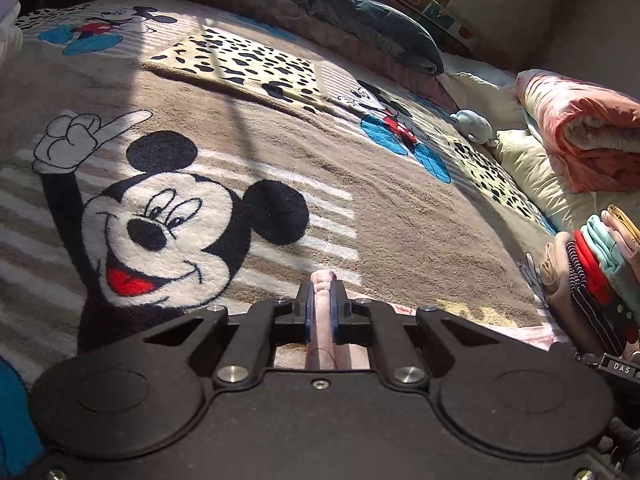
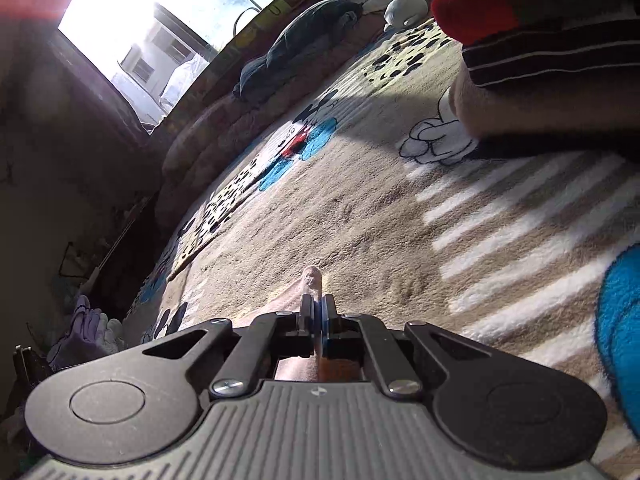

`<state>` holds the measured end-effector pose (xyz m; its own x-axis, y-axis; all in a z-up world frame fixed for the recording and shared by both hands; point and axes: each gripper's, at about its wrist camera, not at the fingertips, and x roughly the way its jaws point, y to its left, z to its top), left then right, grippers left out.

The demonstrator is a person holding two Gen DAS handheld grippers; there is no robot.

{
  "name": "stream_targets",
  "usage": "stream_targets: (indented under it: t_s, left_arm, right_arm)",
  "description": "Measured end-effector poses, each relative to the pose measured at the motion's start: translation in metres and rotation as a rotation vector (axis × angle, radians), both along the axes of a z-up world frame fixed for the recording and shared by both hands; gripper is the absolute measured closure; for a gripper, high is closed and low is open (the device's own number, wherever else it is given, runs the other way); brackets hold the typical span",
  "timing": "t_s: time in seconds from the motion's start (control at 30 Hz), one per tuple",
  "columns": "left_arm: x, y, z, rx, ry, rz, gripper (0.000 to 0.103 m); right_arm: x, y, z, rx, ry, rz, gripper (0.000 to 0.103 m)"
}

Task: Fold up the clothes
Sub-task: 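Pinch the garment edge with the right gripper and lift it, then open both grippers and withdraw them from the folded garment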

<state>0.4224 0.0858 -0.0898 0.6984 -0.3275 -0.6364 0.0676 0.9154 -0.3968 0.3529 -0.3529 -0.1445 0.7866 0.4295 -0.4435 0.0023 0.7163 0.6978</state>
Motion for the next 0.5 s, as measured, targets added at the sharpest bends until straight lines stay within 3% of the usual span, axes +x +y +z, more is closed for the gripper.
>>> stream_targets:
  t_s: [0.27,0.33,0.4,0.5]
  left_arm:
    - [0.005,0.001,-0.008,0.047,0.044,0.021,0.092]
    - [-0.001,0.008,0.001,0.059,0.013,0.066,0.091]
    - [-0.009,0.014,0.010,0.069,-0.016,0.086,0.091]
    - [-0.025,0.016,0.021,0.040,-0.052,0.051,0.091]
  right_arm:
    - [0.007,0.005,-0.007,-0.052,0.079,-0.032,0.097]
    - [0.002,0.003,0.002,-0.078,0.069,-0.083,0.089]
    - [-0.004,0.003,0.013,-0.103,0.022,-0.093,0.070]
    - [-0.012,0.015,0.031,-0.146,-0.054,-0.029,0.070]
